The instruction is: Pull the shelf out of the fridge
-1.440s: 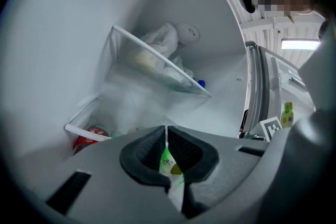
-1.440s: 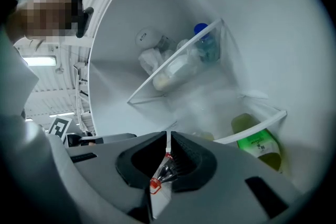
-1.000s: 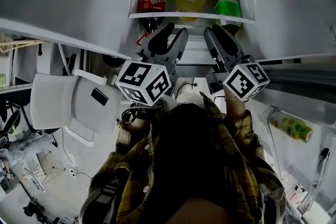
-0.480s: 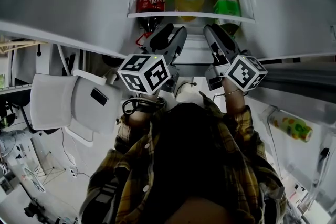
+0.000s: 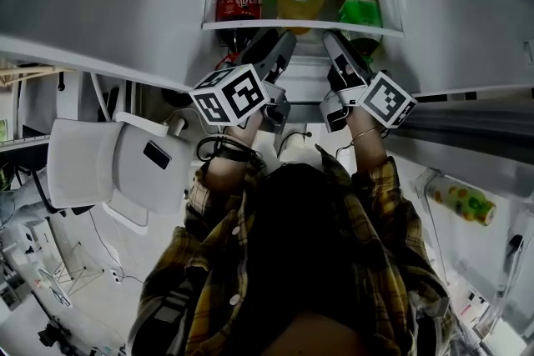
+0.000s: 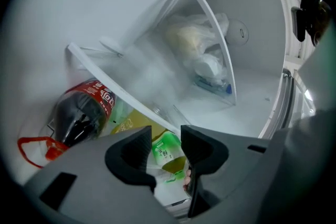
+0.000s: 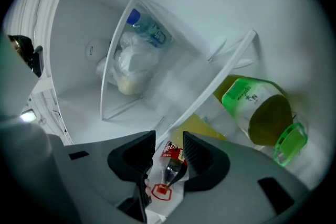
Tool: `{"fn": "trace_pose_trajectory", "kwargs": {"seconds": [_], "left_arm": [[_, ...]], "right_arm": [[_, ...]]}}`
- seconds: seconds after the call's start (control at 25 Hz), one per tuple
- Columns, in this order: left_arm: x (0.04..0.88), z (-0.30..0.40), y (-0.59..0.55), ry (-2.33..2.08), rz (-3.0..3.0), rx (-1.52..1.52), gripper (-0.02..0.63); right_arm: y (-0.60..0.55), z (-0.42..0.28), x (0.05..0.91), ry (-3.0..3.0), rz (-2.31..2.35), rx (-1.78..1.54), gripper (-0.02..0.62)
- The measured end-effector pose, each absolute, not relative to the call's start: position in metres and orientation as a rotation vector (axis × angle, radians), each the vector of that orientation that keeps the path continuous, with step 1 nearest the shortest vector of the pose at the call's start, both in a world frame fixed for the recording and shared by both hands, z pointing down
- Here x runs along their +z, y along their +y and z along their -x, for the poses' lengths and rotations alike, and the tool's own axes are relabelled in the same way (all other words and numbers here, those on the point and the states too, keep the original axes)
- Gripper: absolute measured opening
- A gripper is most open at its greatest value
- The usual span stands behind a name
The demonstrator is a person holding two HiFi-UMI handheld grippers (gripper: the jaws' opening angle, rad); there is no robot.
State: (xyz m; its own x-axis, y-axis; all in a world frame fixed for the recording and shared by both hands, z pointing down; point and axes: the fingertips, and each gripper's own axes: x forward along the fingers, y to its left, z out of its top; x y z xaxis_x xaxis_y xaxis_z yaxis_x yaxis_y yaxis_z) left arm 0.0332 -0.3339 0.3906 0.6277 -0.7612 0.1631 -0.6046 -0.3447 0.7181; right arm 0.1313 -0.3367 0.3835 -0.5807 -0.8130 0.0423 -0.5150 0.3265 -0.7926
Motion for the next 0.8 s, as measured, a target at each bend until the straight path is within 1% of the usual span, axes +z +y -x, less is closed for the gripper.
{"fn": "trace_pose_trajectory", "kwargs": {"seconds": [0.4, 0.8], "left_arm": [[0.390, -0.037, -0.359, -0.987, -1.939, -0.403, 0.164], [0.376, -0.041, -0.393, -1.006, -1.905, -0.452, 0.163]], "right_arm": [[-0.361, -0.127, 0.386, 2.154, 1.152, -1.197, 0.150], [-0.393, -0.122, 0.380, 2.082, 1.145, -1.225, 0.149]]}}
